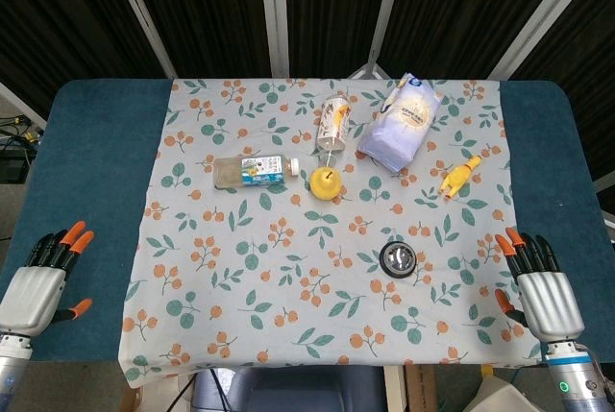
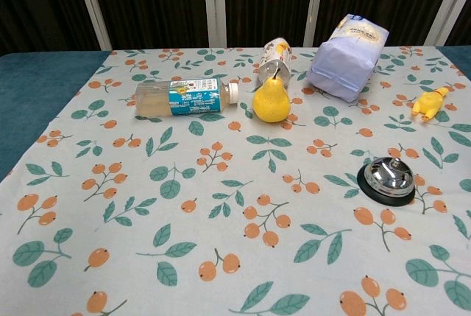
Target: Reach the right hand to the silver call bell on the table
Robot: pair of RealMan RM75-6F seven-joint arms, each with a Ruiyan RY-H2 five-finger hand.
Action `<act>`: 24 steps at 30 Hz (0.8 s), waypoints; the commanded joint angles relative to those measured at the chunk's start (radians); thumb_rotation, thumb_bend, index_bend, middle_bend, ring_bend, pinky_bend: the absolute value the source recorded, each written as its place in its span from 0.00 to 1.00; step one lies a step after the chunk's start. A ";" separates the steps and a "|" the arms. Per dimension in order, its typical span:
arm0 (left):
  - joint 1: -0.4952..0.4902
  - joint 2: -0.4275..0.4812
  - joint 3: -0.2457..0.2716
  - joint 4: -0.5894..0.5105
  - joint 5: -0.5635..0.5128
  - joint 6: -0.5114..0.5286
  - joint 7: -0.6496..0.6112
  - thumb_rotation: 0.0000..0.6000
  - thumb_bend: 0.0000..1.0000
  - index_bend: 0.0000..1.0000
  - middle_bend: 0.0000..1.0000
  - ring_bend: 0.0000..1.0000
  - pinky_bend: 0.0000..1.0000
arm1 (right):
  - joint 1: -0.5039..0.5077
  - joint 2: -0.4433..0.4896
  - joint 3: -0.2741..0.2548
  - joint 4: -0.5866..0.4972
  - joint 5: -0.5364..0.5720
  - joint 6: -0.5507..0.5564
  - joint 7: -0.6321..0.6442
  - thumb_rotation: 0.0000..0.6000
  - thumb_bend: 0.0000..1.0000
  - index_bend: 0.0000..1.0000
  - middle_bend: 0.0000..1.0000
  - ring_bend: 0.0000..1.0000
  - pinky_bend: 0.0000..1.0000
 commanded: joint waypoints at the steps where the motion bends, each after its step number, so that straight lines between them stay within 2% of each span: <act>1: 0.001 0.000 0.000 0.001 0.000 0.002 0.000 1.00 0.05 0.00 0.00 0.00 0.00 | 0.000 -0.002 0.001 0.001 -0.002 0.003 -0.001 1.00 0.39 0.00 0.00 0.00 0.00; 9: 0.003 -0.001 0.000 0.004 0.003 0.007 0.000 1.00 0.05 0.00 0.00 0.00 0.00 | -0.006 -0.014 0.009 0.007 -0.005 0.027 -0.004 1.00 0.39 0.00 0.00 0.00 0.00; 19: 0.002 -0.002 -0.004 -0.001 -0.001 0.006 0.003 1.00 0.05 0.00 0.00 0.00 0.00 | 0.006 -0.013 -0.008 -0.006 -0.017 -0.009 0.000 1.00 0.40 0.00 0.00 0.00 0.00; 21: 0.002 -0.002 -0.004 -0.002 0.000 0.007 0.004 1.00 0.05 0.00 0.00 0.00 0.00 | 0.015 -0.013 -0.011 -0.012 -0.019 -0.027 -0.005 1.00 0.45 0.00 0.00 0.00 0.00; 24: 0.002 -0.002 -0.004 -0.003 0.001 0.007 0.006 1.00 0.05 0.00 0.00 0.00 0.00 | 0.035 -0.022 -0.009 -0.022 -0.023 -0.055 -0.021 1.00 0.59 0.00 0.00 0.00 0.00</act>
